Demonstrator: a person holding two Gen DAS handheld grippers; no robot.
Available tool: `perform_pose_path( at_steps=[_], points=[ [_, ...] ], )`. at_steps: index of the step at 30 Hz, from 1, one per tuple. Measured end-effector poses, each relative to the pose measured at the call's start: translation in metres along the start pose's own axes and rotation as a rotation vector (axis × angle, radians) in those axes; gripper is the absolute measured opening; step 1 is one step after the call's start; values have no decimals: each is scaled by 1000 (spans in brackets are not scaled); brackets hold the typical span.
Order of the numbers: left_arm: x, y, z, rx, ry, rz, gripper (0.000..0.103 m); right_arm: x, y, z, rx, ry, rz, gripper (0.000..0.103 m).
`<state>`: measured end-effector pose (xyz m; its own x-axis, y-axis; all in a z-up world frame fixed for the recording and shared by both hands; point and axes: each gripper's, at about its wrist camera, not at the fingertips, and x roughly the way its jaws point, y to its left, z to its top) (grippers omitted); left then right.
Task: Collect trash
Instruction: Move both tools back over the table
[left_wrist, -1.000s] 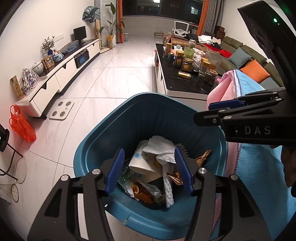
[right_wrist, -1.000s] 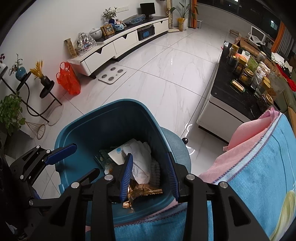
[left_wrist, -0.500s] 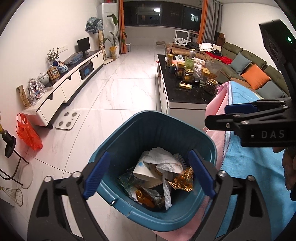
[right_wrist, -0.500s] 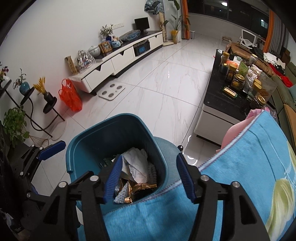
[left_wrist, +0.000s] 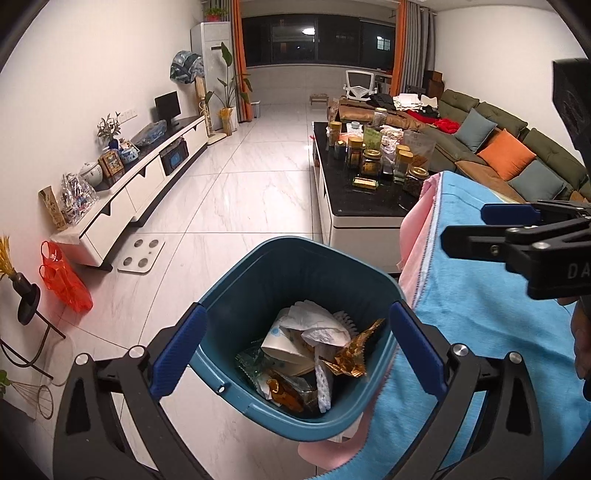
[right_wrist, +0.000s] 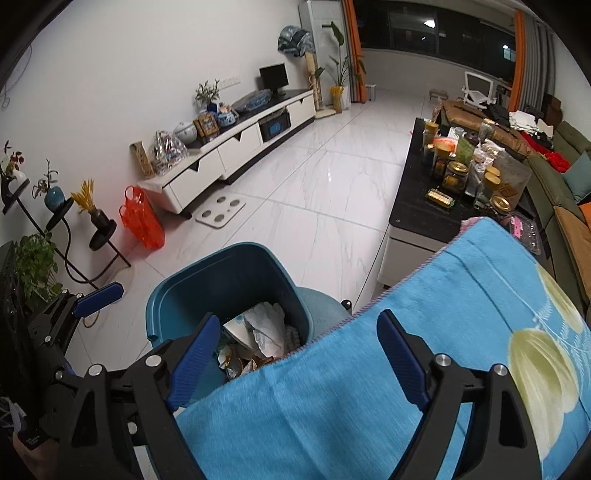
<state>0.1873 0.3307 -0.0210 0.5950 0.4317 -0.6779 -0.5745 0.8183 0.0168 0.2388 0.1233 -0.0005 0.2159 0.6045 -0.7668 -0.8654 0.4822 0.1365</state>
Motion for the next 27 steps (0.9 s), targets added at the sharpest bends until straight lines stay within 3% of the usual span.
perform_pose_path(
  at_steps=[11,27],
  points=[
    [-38,-27,-3,27,-32,-15,97,-55,-21,-31,44,-112,-12,96],
    [-109,-95,-12,110,-113,-110,97,-140,-49,-103,100,-262,-99,96]
  ],
)
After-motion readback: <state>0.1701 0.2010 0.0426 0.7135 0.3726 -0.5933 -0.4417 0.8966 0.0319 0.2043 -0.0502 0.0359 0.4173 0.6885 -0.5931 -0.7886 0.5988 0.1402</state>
